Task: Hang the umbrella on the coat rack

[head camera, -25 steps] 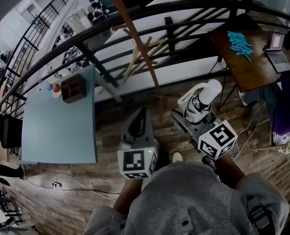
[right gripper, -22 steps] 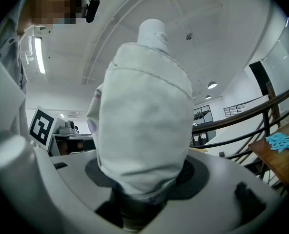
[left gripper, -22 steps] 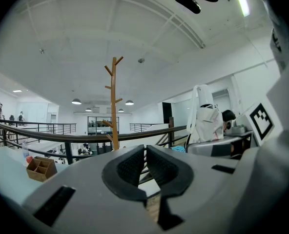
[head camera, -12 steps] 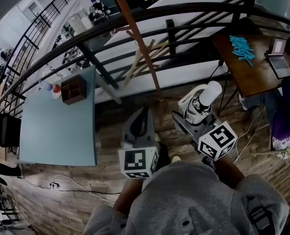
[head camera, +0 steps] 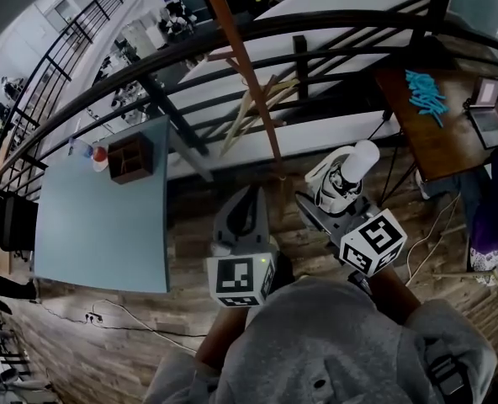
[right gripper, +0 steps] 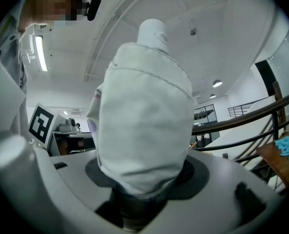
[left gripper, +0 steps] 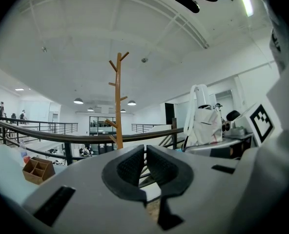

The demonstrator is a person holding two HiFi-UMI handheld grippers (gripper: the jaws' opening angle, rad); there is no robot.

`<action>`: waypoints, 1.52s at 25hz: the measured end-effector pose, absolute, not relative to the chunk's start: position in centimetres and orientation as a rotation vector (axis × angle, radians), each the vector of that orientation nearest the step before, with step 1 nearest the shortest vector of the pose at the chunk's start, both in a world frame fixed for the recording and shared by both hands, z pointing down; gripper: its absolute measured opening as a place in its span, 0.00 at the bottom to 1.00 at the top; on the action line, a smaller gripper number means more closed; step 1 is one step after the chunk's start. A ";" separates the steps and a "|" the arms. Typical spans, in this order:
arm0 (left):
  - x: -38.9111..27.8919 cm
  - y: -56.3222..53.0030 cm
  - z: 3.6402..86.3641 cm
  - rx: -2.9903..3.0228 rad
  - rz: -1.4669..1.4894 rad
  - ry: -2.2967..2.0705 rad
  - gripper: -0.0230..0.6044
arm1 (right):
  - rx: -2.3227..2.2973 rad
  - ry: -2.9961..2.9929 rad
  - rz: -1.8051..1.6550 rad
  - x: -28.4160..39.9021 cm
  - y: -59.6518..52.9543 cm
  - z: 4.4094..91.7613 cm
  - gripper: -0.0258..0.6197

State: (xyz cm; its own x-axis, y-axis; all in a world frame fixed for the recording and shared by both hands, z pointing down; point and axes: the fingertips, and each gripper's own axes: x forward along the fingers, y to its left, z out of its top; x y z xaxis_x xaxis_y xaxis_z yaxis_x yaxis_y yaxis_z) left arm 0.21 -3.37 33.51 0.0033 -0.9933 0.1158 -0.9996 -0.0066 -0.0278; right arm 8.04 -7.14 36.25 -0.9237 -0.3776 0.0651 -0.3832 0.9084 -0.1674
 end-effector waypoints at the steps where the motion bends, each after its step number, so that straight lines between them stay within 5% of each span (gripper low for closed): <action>1: 0.0 -3.8 33.5 2.180 0.157 -2.170 0.08 | 0.605 -3.036 0.280 7.8 -7.5 36.2 0.43; 38: -14.2 -17.0 34.4 2.157 0.133 -2.114 0.08 | 0.612 -2.957 0.295 -6.2 -20.0 37.0 0.43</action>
State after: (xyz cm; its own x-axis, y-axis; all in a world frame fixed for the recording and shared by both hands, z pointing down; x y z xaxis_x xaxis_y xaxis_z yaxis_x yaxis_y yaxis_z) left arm -14.24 -16.98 34.39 0.0219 -0.9892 0.1452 -0.9996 -0.0187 0.0232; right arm -6.15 -20.00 36.98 -0.9131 -0.3814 0.1441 -0.4023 0.9001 -0.1673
